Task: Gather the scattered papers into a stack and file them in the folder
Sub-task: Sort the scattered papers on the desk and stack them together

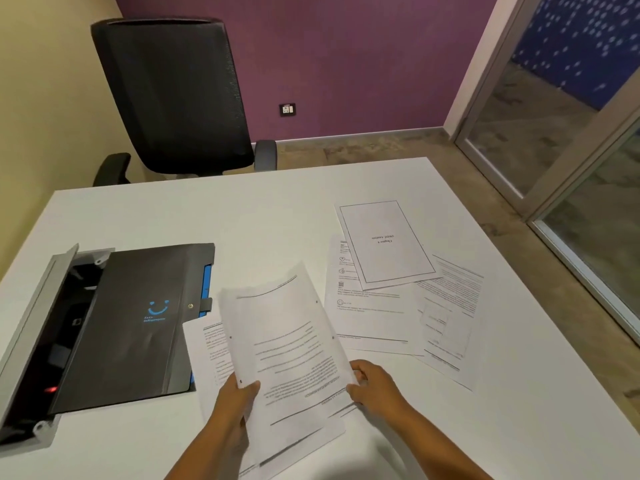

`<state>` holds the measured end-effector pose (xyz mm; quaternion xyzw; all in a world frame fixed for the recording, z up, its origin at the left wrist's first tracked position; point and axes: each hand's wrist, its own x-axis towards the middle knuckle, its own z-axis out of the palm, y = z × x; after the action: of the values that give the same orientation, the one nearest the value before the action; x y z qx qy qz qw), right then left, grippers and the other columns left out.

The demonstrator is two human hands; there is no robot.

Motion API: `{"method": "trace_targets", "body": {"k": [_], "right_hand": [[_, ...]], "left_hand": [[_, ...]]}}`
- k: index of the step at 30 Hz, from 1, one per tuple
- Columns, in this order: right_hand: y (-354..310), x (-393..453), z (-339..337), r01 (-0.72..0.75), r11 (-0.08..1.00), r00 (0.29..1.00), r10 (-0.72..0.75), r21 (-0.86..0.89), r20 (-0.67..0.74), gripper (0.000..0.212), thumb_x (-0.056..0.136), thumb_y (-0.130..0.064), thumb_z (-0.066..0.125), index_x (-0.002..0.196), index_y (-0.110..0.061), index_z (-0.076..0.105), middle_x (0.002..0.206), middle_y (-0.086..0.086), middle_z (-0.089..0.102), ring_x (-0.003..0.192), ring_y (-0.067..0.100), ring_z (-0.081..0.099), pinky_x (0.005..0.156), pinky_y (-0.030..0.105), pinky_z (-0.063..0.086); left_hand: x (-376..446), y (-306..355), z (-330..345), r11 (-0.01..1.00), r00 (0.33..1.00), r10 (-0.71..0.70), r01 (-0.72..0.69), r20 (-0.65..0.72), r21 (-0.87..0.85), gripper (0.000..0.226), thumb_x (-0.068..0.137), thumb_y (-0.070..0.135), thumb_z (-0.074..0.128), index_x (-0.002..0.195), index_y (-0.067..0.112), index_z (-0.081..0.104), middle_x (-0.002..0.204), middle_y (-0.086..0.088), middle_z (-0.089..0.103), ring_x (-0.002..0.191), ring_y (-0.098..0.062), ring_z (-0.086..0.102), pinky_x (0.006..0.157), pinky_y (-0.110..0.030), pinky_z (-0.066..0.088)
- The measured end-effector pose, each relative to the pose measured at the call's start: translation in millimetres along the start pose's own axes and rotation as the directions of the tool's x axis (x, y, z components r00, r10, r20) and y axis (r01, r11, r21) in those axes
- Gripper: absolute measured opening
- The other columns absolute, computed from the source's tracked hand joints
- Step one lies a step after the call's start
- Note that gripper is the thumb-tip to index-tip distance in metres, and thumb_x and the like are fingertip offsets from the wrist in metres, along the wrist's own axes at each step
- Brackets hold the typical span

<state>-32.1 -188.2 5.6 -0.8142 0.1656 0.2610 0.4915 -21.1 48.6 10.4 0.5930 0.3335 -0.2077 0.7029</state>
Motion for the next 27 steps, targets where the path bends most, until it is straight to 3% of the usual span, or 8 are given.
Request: {"method": "trace_targets", "body": {"k": [2, 4, 7, 10, 15, 19, 23, 27], "right_hand": [[-1.7, 1.6, -2.2, 0.000, 0.999, 1.000, -0.001, -0.037, -0.023, 0.048, 0.086, -0.016, 0.061, 0.131, -0.016, 0.044, 0.114, -0.007, 0.053, 0.101, 0.011, 0.056, 0.074, 0.007, 0.044], [-4.3, 5.8, -7.3, -0.021, 0.999, 0.991, 0.016, -0.037, -0.135, 0.067, 0.084, -0.028, 0.066, 0.140, -0.016, 0.032, 0.130, 0.000, 0.049, 0.115, 0.016, 0.052, 0.088, 0.018, 0.043], [-17.8, 9.2, -19.0, -0.006, 0.991, 0.995, 0.019, 0.134, -0.095, 0.083, 0.079, -0.030, 0.071, 0.144, -0.014, 0.023, 0.142, 0.005, 0.042, 0.126, 0.018, 0.045, 0.083, 0.007, 0.040], [-37.2, 5.2, -32.7, 0.072, 0.951, 0.996, -0.086, 0.300, 0.034, 0.064, 0.077, -0.021, 0.073, 0.133, -0.017, 0.040, 0.130, 0.002, 0.055, 0.100, 0.005, 0.059, 0.060, 0.000, 0.045], [-60.5, 2.1, -51.1, 0.196, 0.880, 0.980, -0.190, 0.432, -0.058, 0.028, 0.079, -0.015, 0.070, 0.102, -0.027, 0.060, 0.112, 0.000, 0.068, 0.090, 0.003, 0.066, 0.072, 0.016, 0.054], [-65.4, -1.6, -53.8, 0.220, 0.890, 0.975, -0.205, 0.399, -0.080, 0.031, 0.075, -0.015, 0.075, 0.100, -0.027, 0.061, 0.102, -0.007, 0.069, 0.095, 0.009, 0.065, 0.082, 0.023, 0.052], [-58.4, -0.9, -44.0, 0.155, 0.937, 0.987, -0.162, 0.314, -0.004, 0.030, 0.076, -0.012, 0.074, 0.096, -0.028, 0.058, 0.095, -0.011, 0.064, 0.092, 0.010, 0.062, 0.077, 0.016, 0.048], [-52.0, 6.7, -30.1, 0.090, 0.988, 0.993, -0.080, 0.124, -0.085, 0.040, 0.082, -0.012, 0.068, 0.119, -0.007, 0.056, 0.116, 0.008, 0.064, 0.098, 0.018, 0.058, 0.083, 0.023, 0.048]], "left_hand": [[-2.6, 4.5, 2.0, 1.000, 1.000, 0.015, -0.015, 0.020, -0.004, 0.051, 0.090, 0.000, 0.050, 0.138, 0.004, 0.033, 0.133, -0.016, 0.049, 0.116, -0.037, 0.049, 0.106, -0.052, 0.035], [-5.7, 11.3, 2.5, 0.999, 0.996, 0.050, -0.051, 0.077, 0.014, 0.044, 0.091, 0.001, 0.048, 0.134, 0.008, 0.039, 0.120, -0.014, 0.054, 0.106, -0.033, 0.053, 0.099, -0.050, 0.040], [-11.3, 23.4, 1.3, 0.995, 0.972, 0.090, -0.098, 0.216, 0.023, 0.039, 0.088, 0.008, 0.054, 0.126, 0.015, 0.048, 0.116, -0.016, 0.063, 0.102, -0.034, 0.061, 0.087, -0.045, 0.052], [-10.3, 31.5, -1.4, 0.993, 0.939, 0.102, -0.113, 0.329, 0.017, 0.064, 0.065, 0.031, 0.079, 0.122, 0.018, 0.054, 0.114, -0.014, 0.068, 0.102, -0.032, 0.065, 0.081, -0.040, 0.057], [-5.6, 44.2, -4.0, 0.970, 0.925, 0.234, -0.243, 0.300, -0.010, 0.049, 0.062, 0.020, 0.079, 0.109, 0.018, 0.062, 0.112, -0.007, 0.069, 0.098, -0.024, 0.066, 0.080, -0.028, 0.057], [-12.7, 49.6, 0.3, 0.935, 0.917, 0.314, -0.343, 0.247, 0.085, 0.056, 0.049, 0.029, 0.079, 0.103, 0.025, 0.063, 0.099, 0.003, 0.074, 0.102, -0.021, 0.065, 0.089, -0.032, 0.050], [-14.6, 41.4, 6.8, 0.915, 0.916, 0.333, -0.371, 0.223, 0.157, 0.040, 0.073, 0.014, 0.075, 0.108, 0.023, 0.058, 0.111, -0.003, 0.066, 0.105, -0.021, 0.060, 0.097, -0.037, 0.044], [-11.6, 34.2, 12.4, 0.906, 0.929, 0.360, -0.370, 0.086, 0.206, 0.042, 0.086, 0.014, 0.060, 0.126, 0.008, 0.051, 0.122, -0.013, 0.060, 0.110, -0.027, 0.055, 0.098, -0.037, 0.042]]}}
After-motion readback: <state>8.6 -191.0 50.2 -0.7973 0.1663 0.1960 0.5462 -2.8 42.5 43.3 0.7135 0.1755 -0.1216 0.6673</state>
